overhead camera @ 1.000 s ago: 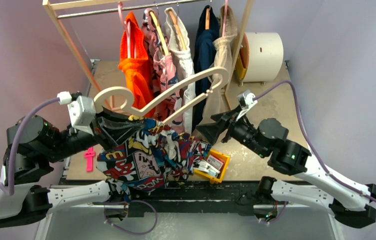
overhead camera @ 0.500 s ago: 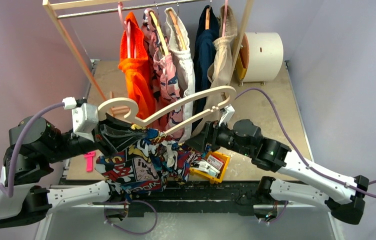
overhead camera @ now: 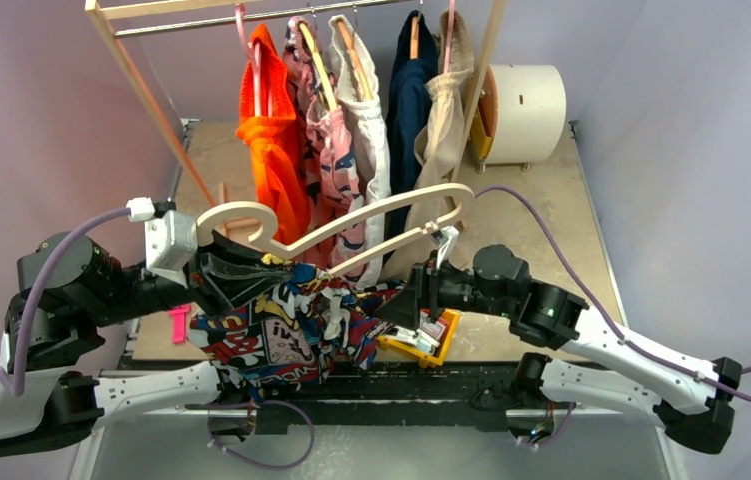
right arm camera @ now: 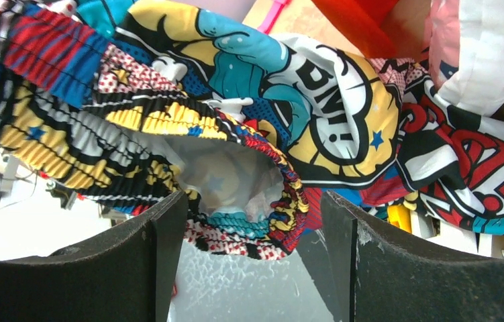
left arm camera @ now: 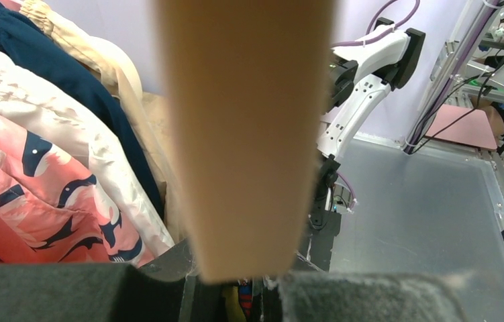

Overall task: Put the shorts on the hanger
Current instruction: Hang the shorts on the hanger.

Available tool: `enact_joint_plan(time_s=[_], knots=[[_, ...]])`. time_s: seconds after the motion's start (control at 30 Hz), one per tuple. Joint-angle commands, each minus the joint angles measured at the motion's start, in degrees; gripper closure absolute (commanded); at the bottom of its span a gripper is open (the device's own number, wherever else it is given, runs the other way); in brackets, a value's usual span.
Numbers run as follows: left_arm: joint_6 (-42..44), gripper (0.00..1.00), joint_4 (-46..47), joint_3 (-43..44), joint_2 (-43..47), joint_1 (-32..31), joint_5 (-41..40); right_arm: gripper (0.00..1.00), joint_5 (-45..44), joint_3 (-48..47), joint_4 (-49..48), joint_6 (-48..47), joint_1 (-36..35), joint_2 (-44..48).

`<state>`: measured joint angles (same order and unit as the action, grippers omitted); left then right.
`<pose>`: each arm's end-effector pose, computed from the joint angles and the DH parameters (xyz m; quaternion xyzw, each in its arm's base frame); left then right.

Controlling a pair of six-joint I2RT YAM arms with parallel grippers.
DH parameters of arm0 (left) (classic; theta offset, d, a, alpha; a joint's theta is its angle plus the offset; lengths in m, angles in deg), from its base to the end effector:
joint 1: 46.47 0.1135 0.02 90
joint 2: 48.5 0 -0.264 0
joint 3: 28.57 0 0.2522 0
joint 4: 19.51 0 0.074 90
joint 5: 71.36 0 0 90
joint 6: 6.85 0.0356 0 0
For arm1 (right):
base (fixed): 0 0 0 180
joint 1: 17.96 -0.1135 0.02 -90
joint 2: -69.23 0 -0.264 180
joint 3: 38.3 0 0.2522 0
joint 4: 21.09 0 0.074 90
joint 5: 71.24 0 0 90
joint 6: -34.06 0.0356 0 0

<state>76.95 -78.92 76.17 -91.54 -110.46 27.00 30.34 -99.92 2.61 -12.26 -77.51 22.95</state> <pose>0.0198 -0.0524 0.5201 0.3799 0.5796 -0.4548 0.5594 0.0894 0.1661 0.3552 -0.1693 0.7366 0.5572 0.3440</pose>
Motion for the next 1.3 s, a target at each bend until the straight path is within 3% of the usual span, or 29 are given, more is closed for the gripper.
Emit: enact_joint_plan(time_s=[0.0, 0.23, 0.57, 0.7, 0.87, 1.13, 1.27], knots=[[0.96, 1.0, 4.23, 1.9, -0.27, 0.09, 0.86, 0.27, 3.74, 0.76, -0.43, -3.27, 0.22, -1.9], [1.46, 1.0, 3.82, 4.11, -0.99, 0.09, 0.53, 0.24, 4.19, 2.26, 1.78, -3.68, 0.22, -2.46], [1.74, 1.0, 4.22, 4.17, -1.29, 0.1, -0.61, 0.3, 11.75, 5.01, -5.76, -2.58, 0.22, -2.24], [1.42, 1.0, 4.66, 3.3, -1.06, 0.13, -0.84, 0.45, 11.86, 5.35, -8.16, -2.3, 0.2, -1.8], [0.97, 1.0, 4.22, 2.89, -0.74, 0.09, -2.35, 0.97, 2.3, 3.98, -6.13, -3.24, 0.22, 1.71], [-0.91, 1.0, -1.31, 0.87, 0.18, 0.14, -7.39, 1.0, -29.4, -12.46, 9.75, -6.72, 0.22, 1.27], [-2.74, 1.0, -2.86, -1.98, 2.0, 0.09, -8.01, 1.0, -32.77, -17.22, 10.99, -8.59, 0.26, -3.74]])
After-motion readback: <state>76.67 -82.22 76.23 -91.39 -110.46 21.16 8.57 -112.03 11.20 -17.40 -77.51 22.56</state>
